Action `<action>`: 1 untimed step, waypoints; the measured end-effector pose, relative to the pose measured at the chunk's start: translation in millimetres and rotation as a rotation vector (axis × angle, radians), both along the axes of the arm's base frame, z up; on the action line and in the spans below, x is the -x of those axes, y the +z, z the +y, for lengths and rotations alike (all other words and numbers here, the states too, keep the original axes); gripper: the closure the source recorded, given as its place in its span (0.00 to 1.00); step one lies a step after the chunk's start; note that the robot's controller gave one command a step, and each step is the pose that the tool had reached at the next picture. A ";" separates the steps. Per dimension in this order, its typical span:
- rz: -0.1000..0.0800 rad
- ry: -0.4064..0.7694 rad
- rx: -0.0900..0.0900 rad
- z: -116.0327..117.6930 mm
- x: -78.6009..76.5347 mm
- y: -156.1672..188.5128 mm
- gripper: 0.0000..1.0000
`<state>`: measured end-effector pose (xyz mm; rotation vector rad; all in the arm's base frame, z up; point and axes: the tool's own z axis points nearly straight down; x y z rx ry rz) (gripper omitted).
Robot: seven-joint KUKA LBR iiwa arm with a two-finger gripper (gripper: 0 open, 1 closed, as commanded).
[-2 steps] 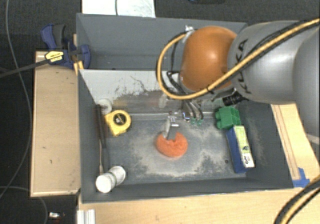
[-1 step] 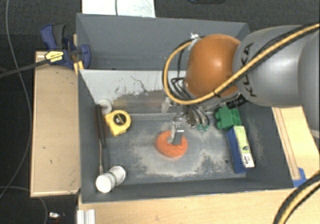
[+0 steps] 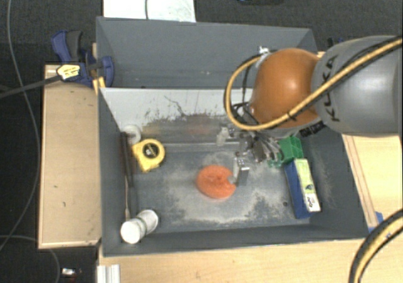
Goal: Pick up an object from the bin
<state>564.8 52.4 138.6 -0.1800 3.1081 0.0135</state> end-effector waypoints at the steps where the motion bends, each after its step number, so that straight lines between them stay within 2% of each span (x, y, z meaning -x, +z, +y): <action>1: 0.000 -0.003 -0.003 -14.8 39.1 -37.7 0.00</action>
Offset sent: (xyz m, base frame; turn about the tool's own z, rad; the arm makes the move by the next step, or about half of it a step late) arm -0.0245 -0.0015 -0.0686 -0.1649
